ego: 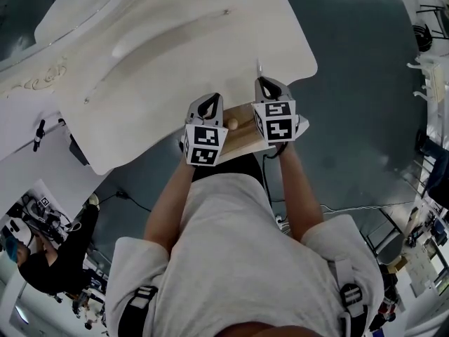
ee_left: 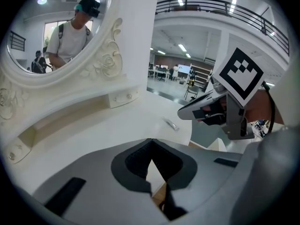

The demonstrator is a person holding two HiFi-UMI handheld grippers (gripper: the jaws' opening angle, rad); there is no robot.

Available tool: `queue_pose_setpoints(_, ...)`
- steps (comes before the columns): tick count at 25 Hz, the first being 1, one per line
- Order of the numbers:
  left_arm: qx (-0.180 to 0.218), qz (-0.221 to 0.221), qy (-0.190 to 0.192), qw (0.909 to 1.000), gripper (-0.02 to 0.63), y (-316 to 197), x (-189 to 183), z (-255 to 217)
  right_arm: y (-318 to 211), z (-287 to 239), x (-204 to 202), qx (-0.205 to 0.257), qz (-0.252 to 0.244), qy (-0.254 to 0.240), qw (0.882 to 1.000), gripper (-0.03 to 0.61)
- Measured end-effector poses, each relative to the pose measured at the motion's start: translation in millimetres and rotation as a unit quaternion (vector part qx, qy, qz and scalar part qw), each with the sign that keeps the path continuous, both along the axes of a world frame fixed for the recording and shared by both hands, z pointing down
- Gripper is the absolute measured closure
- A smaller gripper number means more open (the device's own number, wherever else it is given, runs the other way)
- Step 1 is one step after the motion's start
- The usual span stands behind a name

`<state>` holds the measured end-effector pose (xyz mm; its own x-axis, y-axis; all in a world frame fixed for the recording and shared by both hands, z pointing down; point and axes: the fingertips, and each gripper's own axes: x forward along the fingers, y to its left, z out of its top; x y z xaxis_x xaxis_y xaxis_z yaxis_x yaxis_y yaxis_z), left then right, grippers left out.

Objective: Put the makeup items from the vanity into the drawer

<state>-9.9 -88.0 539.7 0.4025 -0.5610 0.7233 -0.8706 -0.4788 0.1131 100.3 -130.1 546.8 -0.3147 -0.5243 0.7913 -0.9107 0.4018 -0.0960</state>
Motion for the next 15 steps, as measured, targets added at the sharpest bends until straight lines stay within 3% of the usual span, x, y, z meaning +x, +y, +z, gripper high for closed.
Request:
queue_pose_setpoints(7,-0.009,-0.002,-0.005,0.9999,0.607,-4.2,-3.4,6.6,-11.8,27.8,9.0,-0.029,0.001,0.032,0.999,0.561)
queue_pose_setpoints(10,-0.013,-0.002,-0.005,0.9999,0.607,-3.5,-5.4,7.3,-12.9,34.6,9.2,-0.041,-0.001,0.039,0.998,0.457)
queue_pose_setpoints(15,-0.014,-0.010,-0.007,0.9998,0.607,-5.0,-14.1,9.9,-14.1,47.0,9.1,-0.048,-0.009,0.064,0.997,0.459)
